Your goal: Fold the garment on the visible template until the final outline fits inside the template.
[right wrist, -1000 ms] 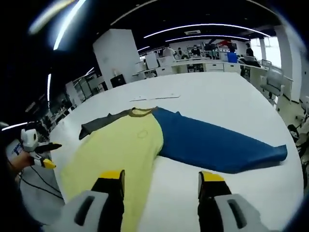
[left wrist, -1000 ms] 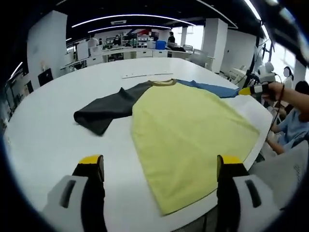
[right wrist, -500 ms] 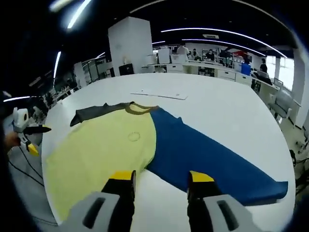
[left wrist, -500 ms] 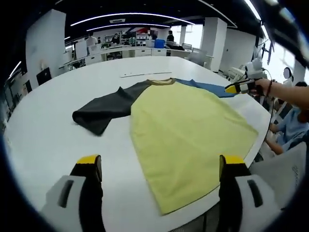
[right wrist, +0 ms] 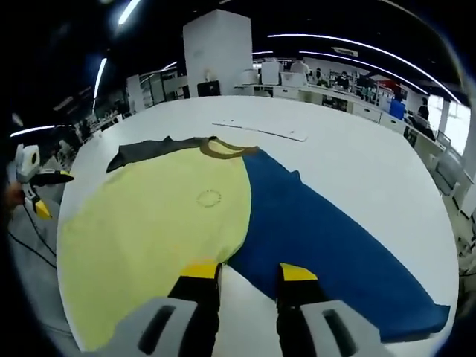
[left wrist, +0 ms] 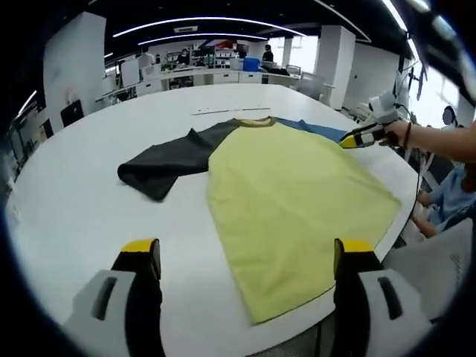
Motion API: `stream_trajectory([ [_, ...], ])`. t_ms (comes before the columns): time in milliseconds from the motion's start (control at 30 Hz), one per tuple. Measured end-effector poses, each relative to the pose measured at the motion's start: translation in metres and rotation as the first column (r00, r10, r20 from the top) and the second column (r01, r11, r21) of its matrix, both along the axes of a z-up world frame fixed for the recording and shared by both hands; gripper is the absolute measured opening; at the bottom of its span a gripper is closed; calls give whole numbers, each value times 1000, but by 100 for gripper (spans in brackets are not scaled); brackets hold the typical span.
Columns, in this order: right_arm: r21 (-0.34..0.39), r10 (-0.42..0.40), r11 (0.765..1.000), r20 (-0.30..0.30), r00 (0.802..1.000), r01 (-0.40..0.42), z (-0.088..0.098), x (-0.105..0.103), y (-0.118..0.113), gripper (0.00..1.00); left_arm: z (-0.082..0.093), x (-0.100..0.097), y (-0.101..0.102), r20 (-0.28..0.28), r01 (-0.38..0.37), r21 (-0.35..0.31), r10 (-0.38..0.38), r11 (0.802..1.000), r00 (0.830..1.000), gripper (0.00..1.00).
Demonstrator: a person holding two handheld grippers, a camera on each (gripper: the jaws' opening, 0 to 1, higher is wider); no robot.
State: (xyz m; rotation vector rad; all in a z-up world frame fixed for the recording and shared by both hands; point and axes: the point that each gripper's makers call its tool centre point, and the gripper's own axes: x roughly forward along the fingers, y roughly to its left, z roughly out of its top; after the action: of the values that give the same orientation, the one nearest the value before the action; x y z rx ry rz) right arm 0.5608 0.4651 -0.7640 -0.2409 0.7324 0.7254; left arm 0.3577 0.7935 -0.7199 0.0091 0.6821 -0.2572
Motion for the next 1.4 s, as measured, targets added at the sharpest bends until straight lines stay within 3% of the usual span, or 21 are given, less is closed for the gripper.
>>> stream_trajectory([
  [167, -97, 21, 995, 0, 1000, -21, -11, 1, -4, 15, -2, -1, 2, -6, -12, 1, 12, 1000, 1000, 92],
  [200, -113, 18, 994, 42, 999, -13, -9, 6, -6, 12, -2, -1, 3, -6, -16, -1, 16, 1000, 1000, 92],
  [233, -108, 15, 994, 19, 1000, -13, -11, 3, -5, 10, -2, -1, 4, -6, -19, -2, 19, 1000, 1000, 92],
  [367, -111, -23, 994, 24, 999, 26, -10, 11, -11, 0, -4, -2, 5, -14, -23, 1, 23, 1000, 1000, 91],
  [667, -104, -67, 992, 96, 993, 77, 11, 21, -17, 0, -5, -2, 7, -16, -26, 3, 26, 1000, 1000, 89],
  [967, -177, -49, 982, 114, 992, 69, 6, 19, -16, 0, -4, -5, 10, -16, -27, 9, 27, 1000, 1000, 89],
  [1067, -183, -83, 978, 82, 993, 97, 1, 19, -23, 0, -4, -6, 11, -18, -31, 11, 31, 999, 999, 90],
  [1167, -108, -162, 980, 57, 985, 168, 4, 19, -28, 11, -3, -6, 11, -18, -34, 12, 34, 999, 999, 91],
  [1400, -36, -290, 956, 39, 956, 291, 22, 17, -51, 40, -4, -5, 8, -24, -18, 17, 19, 1000, 1000, 93],
])
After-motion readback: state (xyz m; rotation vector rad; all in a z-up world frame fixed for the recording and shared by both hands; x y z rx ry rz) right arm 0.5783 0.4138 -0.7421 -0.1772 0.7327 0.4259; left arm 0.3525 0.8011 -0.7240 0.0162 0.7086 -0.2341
